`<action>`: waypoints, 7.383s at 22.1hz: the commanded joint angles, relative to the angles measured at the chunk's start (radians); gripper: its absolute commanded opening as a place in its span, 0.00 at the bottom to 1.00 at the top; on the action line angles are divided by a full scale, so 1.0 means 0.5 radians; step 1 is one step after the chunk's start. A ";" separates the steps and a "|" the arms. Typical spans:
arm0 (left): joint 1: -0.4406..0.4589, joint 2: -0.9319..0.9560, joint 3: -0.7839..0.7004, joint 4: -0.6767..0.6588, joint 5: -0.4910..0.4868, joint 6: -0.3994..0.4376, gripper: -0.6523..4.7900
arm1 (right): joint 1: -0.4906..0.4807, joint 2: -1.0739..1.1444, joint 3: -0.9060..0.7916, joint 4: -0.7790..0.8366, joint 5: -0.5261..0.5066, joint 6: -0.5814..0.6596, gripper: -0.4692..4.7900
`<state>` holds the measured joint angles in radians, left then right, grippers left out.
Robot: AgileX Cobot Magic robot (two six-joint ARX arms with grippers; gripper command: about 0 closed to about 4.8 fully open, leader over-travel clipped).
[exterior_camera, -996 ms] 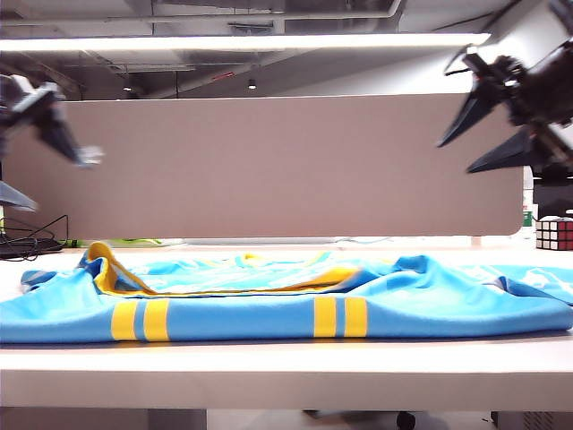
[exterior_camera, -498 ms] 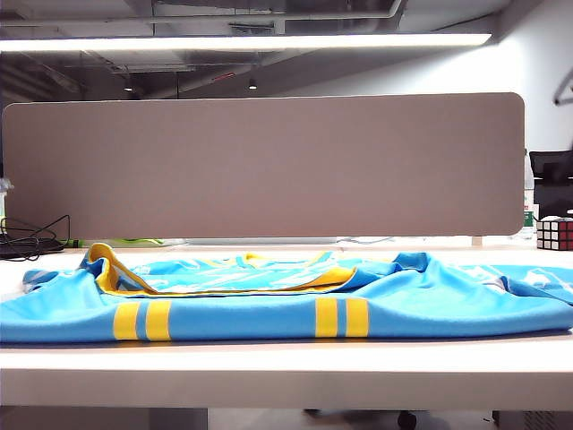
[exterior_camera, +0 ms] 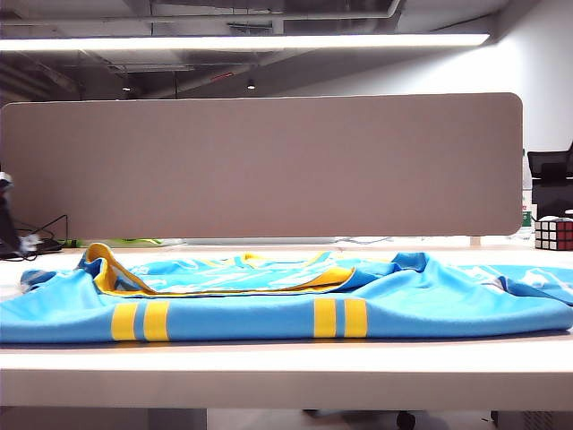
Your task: Fold the bottom side of the soccer jersey horizontally towards the center, about one-third of the way, then fold the sleeve back towards the center, creating a straight line along the edge of the the soccer jersey, and finally fold the bottom of the soccer jersey up towards the top, creating a neat rectangle.
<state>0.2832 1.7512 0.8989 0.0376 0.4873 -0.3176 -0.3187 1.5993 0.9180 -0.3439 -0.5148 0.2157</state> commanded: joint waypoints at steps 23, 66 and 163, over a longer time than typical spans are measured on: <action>-0.285 0.421 0.046 0.909 0.318 -0.348 0.11 | 0.247 0.233 0.042 0.518 0.161 0.143 0.08; -0.654 -1.041 0.207 -1.521 -0.336 0.786 0.92 | 1.071 -0.793 0.214 -0.790 0.407 -0.256 0.61; -0.650 -0.535 -0.077 0.204 0.056 -0.345 0.11 | 0.641 -0.504 -0.419 1.021 -0.089 0.757 0.08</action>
<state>-0.0490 1.4338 0.8238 0.0753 0.5217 -0.4904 0.0010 1.2854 0.6647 0.0917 -0.5556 0.5926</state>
